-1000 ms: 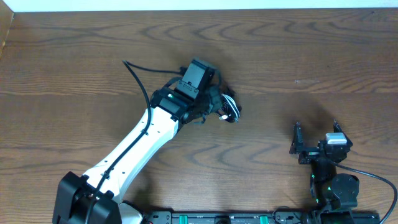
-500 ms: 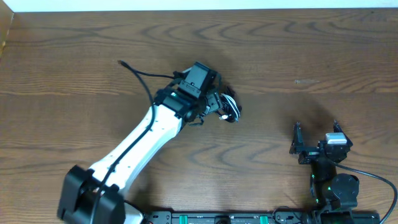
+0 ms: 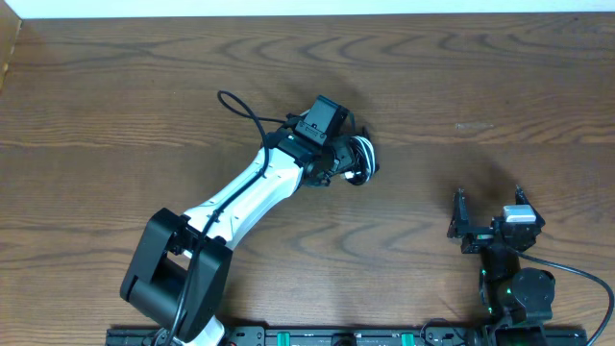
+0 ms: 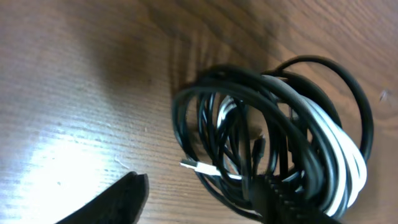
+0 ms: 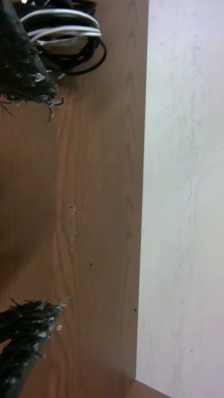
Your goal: Untangle cables
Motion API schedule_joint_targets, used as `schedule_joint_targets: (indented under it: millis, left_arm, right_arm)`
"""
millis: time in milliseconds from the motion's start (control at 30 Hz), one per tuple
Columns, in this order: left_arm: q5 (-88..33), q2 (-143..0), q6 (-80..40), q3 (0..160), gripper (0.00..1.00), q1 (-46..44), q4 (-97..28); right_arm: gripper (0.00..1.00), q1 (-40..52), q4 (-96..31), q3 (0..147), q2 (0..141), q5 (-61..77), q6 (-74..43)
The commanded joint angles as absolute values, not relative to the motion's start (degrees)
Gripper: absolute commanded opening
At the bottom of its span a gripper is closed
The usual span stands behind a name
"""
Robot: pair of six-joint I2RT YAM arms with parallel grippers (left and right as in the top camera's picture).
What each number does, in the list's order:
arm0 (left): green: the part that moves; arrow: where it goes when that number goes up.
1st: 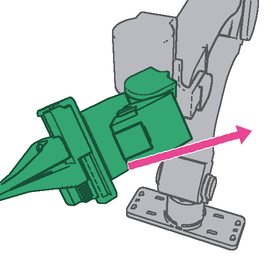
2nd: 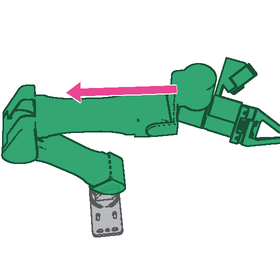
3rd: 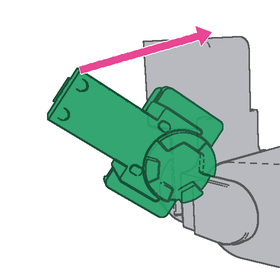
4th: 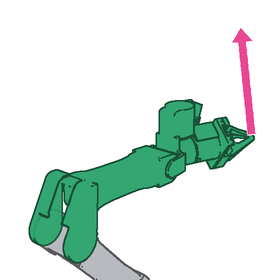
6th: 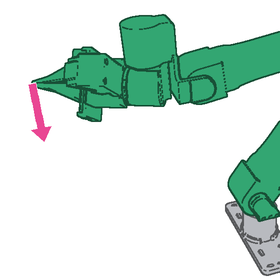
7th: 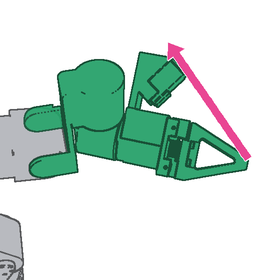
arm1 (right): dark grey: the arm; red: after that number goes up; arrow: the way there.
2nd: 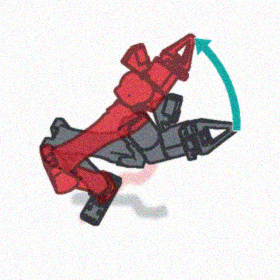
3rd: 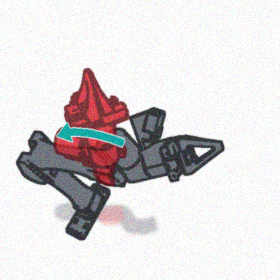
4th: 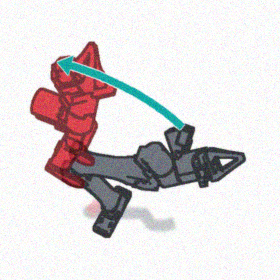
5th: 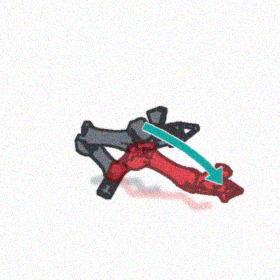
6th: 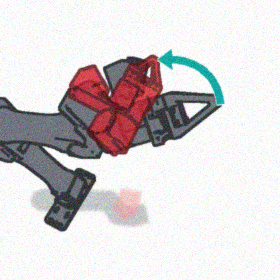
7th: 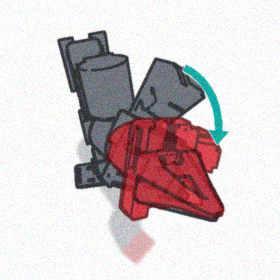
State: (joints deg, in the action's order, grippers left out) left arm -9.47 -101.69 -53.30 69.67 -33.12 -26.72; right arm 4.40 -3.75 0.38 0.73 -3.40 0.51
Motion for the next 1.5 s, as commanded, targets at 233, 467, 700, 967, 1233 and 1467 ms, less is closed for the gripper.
schedule_joint_targets:
  millis: [233,467,700,967,1233,1467]
  left_arm:
    - [-22.0,-101.7,-50.9,70.2,0.31,-32.8,-21.0]
    - [-25.8,-100.2,-49.1,70.2,0.31,-32.8,-17.2]
    - [-15.6,-100.4,-49.2,70.2,0.35,-32.9,-23.7]
    - [-15.4,-101.1,-49.1,69.5,0.55,-32.9,-23.9]
    - [-12.7,-101.8,-49.1,69.5,0.5,-32.9,-24.4]
    - [-11.6,-101.8,-49.2,69.5,0.08,-32.9,-25.5]
  right_arm:
    - [0.99,4.2,-3.9,0.3,0.5,-3.7,0.9]
    - [0.99,4.2,-3.9,0.3,0.5,-3.7,0.9]
    - [0.99,4.2,-3.9,0.3,0.5,-3.7,0.9]
    - [0.99,4.2,-3.9,0.3,0.5,-3.7,0.9]
    - [0.99,4.2,-3.9,0.3,0.5,-3.7,0.9]
    - [0.99,4.2,-3.9,0.3,0.5,-3.7,0.9]
